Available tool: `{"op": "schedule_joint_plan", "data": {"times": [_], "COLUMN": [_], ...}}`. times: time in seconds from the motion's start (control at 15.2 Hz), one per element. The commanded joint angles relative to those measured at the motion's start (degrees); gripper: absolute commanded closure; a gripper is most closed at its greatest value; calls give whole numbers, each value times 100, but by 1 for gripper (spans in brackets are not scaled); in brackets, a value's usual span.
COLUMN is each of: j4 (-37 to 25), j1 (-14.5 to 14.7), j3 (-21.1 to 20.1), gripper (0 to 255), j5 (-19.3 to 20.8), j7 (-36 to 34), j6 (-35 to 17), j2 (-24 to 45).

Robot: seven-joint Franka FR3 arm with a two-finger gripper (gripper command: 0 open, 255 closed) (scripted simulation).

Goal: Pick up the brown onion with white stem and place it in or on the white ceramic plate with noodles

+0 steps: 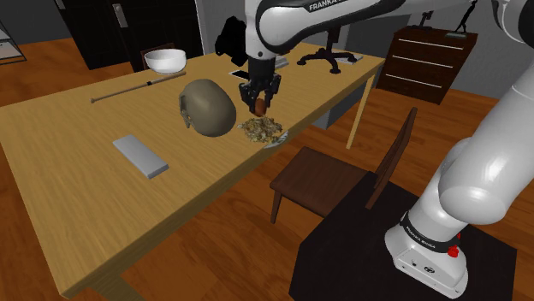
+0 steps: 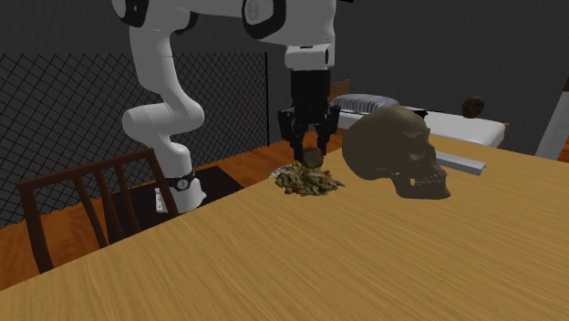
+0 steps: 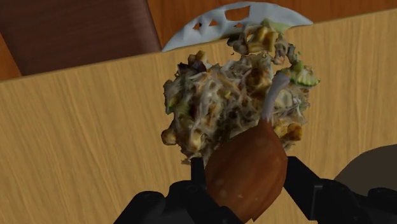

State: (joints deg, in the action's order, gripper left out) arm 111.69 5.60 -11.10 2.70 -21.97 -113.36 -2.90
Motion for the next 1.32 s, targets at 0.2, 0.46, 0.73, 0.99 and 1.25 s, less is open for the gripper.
{"op": "schedule_joint_plan", "data": {"times": [0.2, 0.46, 0.73, 0.99, 1.25], "j4": [204, 203, 203, 203, -342], "j1": [-4, -4, -4, -4, 6], "j3": [2, 2, 2, 2, -4], "gripper": [255, 255, 0, 0, 0], "j5": [17, 17, 17, 17, -29], "j7": [-12, -12, -12, -12, 20], "j6": [-262, -262, -262, -262, 441], "j2": [56, 56, 56, 56, -105]}}
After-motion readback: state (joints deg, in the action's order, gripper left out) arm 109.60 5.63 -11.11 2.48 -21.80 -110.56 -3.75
